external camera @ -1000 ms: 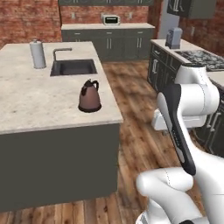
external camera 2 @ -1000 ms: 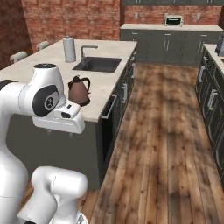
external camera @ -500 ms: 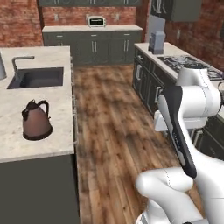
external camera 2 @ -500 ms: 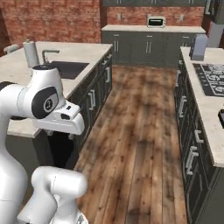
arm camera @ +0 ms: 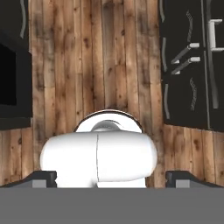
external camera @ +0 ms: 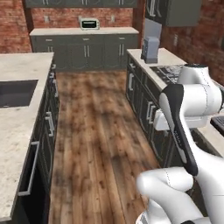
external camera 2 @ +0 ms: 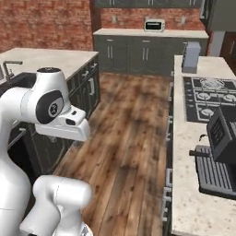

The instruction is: Navigate to the dishwasher.

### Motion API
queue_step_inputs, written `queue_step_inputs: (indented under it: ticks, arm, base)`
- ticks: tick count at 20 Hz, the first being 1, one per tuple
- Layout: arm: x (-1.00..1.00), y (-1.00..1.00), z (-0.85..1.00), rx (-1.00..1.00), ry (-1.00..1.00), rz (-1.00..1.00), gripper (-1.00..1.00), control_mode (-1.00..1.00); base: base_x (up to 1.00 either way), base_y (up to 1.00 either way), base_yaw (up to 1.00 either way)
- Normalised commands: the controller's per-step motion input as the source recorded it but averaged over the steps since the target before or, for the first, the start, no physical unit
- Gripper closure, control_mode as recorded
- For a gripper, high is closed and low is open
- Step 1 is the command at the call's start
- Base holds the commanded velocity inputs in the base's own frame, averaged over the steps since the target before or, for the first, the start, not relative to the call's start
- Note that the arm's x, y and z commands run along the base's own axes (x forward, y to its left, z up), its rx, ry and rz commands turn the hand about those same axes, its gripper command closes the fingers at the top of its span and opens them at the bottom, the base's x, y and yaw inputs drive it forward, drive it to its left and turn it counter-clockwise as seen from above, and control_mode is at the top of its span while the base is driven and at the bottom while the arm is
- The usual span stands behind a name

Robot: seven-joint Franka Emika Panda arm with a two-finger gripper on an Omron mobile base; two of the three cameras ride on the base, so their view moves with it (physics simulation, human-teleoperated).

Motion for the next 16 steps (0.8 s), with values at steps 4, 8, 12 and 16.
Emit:
queue_step_inputs:
  ticks: [4, 8, 12, 16]
  arm:
    - [0.0, 0.0, 0.0, 0.0, 0.0, 0.0, -1.0, 1.0]
    - [0.0, 0.0, 0.0, 0.0, 0.0, 0.0, -1.0, 1.0]
    - [0.0, 0.0, 0.0, 0.0, 0.0, 0.0, -1.0, 1.0]
    - [0.0, 0.0, 0.0, 0.0, 0.0, 0.0, -1.0, 1.0]
  base:
    - [1.0, -0.38, 0.21]
    - [1.0, -0.28, 0.23]
    - [1.0, -0.34, 0.23]
    - [1.0, -0.38, 0.23]
